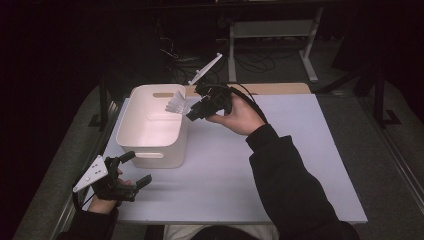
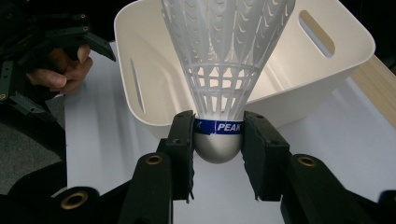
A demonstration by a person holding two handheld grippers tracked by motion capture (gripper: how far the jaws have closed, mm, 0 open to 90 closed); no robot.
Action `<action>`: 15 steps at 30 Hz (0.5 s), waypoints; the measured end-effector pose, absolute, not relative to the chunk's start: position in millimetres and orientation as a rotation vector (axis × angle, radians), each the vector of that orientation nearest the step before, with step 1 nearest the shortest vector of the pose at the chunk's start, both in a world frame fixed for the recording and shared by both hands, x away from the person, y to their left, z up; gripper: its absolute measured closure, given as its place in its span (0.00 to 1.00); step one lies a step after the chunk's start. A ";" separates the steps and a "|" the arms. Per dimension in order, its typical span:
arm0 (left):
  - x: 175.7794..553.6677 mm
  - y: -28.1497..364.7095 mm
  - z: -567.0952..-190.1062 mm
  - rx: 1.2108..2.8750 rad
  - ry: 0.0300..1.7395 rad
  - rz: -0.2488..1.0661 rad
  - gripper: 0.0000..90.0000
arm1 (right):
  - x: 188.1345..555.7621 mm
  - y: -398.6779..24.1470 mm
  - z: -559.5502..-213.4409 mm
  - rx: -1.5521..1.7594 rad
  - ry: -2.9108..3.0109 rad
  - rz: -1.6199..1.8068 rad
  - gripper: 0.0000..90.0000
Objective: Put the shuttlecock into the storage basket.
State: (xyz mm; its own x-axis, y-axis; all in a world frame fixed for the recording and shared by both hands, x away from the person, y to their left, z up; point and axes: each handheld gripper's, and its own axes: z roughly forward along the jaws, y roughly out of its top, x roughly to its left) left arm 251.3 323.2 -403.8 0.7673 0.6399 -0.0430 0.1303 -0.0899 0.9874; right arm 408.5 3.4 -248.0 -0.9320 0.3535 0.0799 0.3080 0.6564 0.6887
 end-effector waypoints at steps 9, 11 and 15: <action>251.3 323.3 -403.9 1.632 0.624 0.474 0.00 | 410.8 19.5 -252.0 0.530 2.826 1.152 0.71; 251.3 323.3 -403.9 1.631 0.624 0.475 0.00 | 411.2 21.2 -252.1 0.528 2.829 1.148 0.71; 251.4 323.3 -403.8 1.632 0.623 0.475 0.00 | 411.6 26.5 -252.3 0.520 2.833 1.150 0.71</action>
